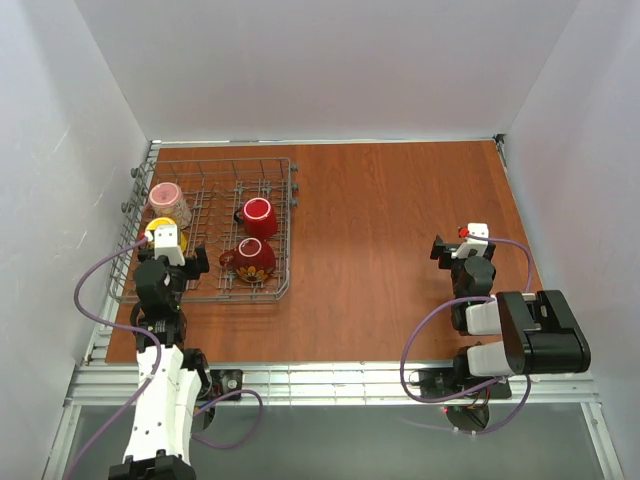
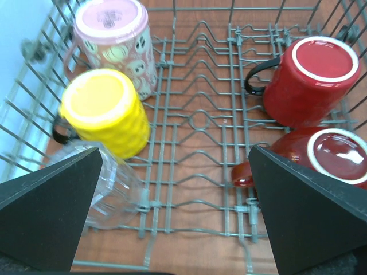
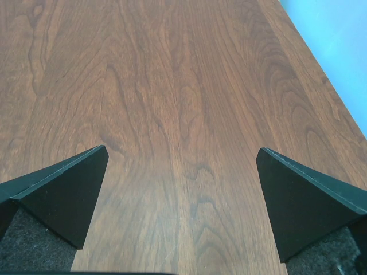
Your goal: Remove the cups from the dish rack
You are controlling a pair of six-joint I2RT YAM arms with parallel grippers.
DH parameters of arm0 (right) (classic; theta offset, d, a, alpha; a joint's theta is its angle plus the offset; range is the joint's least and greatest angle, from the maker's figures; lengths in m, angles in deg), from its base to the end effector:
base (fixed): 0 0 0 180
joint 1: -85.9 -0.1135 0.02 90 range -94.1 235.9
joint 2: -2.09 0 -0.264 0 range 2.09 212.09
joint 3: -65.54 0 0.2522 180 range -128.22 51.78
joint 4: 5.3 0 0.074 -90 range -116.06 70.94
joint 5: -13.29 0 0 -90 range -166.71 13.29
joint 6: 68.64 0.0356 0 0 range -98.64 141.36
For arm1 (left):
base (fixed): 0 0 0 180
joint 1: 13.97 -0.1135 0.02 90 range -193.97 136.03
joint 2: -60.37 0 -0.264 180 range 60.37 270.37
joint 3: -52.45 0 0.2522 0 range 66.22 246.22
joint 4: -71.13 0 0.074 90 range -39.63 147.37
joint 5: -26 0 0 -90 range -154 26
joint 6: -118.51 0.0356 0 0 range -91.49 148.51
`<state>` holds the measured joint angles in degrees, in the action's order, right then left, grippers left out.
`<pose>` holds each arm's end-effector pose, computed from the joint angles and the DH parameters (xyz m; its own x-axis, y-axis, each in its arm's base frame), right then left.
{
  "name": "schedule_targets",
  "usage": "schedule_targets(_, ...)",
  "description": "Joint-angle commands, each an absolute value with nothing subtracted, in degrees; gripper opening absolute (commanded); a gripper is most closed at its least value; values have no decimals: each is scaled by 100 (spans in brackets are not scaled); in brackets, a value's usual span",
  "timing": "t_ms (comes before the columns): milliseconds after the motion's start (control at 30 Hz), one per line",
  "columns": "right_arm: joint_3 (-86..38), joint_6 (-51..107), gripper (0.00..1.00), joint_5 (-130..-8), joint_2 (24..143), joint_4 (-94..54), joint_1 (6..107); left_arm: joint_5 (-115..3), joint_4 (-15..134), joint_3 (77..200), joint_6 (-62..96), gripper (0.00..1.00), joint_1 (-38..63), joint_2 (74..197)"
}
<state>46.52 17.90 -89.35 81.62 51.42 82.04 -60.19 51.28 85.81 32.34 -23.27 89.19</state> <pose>0.2047 0.0060 0.1464 -0.0750 -0.0641 -0.9951 0.1479 0.9862 -0.0747 0.1442 0.0212 0.2318 -0.2665 0.0239 -0.9635 -0.0804 0.9957 0.0469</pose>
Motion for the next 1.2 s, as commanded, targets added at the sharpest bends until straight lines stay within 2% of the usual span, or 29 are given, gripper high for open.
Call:
schedule_targets(0, 4449, 1662, 99, -8910, 7770, 4884, 8195, -5840, 5333, 8704, 4104, 98, -2355, 8894)
schedule_targets(100, 4125, 2080, 99, -9173, 6654, 3531, 8195, -5688, 5253, 8889, 5350, 98, -2355, 8902)
schedule_targets(200, 4009, 2951, 99, -9236, 5739, 3228, 8204, -6099, 5561, 9230, 4796, 98, -2363, 9182)
schedule_targets(267, 3895, 3182, 99, -8293, 5178, 3140, 8212, -6295, 5143, 9922, 4224, 98, -2355, 9716)
schedule_targets(300, 3834, 3356, 98, -7938, 4948, 3000, 8212, -5799, 4843, 10231, 4065, 98, -2355, 9885)
schedule_targets(333, 3755, 3445, 96, -7560, 4946, 2938, 8212, -5794, 4527, 10486, 4046, 98, -2355, 10078)
schedule_targets(367, 3580, 3542, 89, -6913, 4842, 2850, 8204, -5245, 3915, 11011, 4029, 98, -2355, 10219)
schedule_targets(433, 3342, 3840, 74, -6103, 4902, 2465, 8204, -4943, 3062, 11480, 3949, 98, -2355, 10668)
schedule_targets(467, 3080, 3894, 60, -5837, 4954, 2306, 8204, -4245, 2717, 11786, 4237, 98, -2355, 10826)
schedule_targets(500, 2964, 3955, 57, -5556, 5033, 2174, 8204, -3751, 2339, 12329, 4744, 98, -2355, 11210)
schedule_targets(600, 2516, 4043, 45, -4535, 5376, 1638, 8204, -2641, 1072, 12957, 5442, 98, -2355, 11766)
schedule_targets(633, 2410, 4070, 42, -4368, 5507, 1506, 8186, -2447, 774, 13246, 6096, 92, -2355, 12185)
schedule_targets(667, 2279, 4044, 39, -4140, 5552, 1243, 8134, -2297, 266, 13327, 6320, 83, -2355, 12372)
schedule_targets(733, 2207, 3886, 39, -4102, 5588, 1031, 8028, -2374, -350, 13476, 7292, 72, -2346, 12942)
schedule_targets(800, 2190, 3693, 39, -4190, 5535, 828, 7835, -2741, -503, 13477, 7814, 69, -2346, 13251)
schedule_targets(933, 2146, 3481, 40, -4374, 5517, 600, 7519, -2691, -593, 13363, 9212, 77, -2346, 13780)
schedule_targets(1167, 2137, 3455, 41, -4498, 5623, 424, 7307, -2217, 147, 12811, 11250, 81, -2346, 14070)
